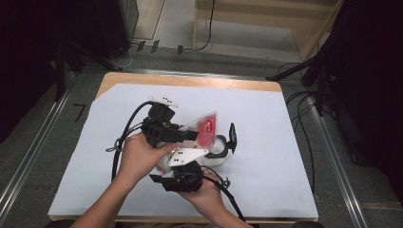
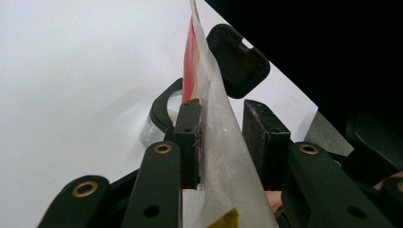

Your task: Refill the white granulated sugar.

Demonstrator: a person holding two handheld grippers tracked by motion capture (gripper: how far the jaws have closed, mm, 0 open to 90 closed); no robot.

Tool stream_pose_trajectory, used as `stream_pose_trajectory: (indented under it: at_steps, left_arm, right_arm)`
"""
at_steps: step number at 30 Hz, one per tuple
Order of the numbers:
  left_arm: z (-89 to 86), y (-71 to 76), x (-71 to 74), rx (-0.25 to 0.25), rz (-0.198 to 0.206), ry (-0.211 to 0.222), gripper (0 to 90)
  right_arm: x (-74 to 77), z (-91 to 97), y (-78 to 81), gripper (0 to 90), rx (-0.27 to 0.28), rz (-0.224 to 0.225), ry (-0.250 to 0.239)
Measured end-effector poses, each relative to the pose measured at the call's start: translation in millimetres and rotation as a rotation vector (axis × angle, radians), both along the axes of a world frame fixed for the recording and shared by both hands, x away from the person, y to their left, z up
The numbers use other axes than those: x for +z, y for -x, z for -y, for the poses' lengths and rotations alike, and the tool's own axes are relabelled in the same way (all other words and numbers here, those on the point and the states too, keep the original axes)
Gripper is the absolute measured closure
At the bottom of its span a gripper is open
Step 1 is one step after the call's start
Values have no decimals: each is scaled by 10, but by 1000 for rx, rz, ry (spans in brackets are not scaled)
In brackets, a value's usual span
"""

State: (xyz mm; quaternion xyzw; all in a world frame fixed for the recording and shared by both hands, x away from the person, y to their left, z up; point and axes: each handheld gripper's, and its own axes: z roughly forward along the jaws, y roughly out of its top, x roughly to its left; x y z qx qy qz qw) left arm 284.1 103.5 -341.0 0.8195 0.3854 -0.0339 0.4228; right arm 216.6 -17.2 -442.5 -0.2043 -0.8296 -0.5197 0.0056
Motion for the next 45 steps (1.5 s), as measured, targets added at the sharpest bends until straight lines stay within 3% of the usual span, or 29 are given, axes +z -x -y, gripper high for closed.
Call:
stream_pose_trajectory:
  at_steps: [45]
  left_arm:
    - [1,-35,33,2,-8,-9,691]
  right_arm:
    - [21,-14,-21,617,-3,-9,-16]
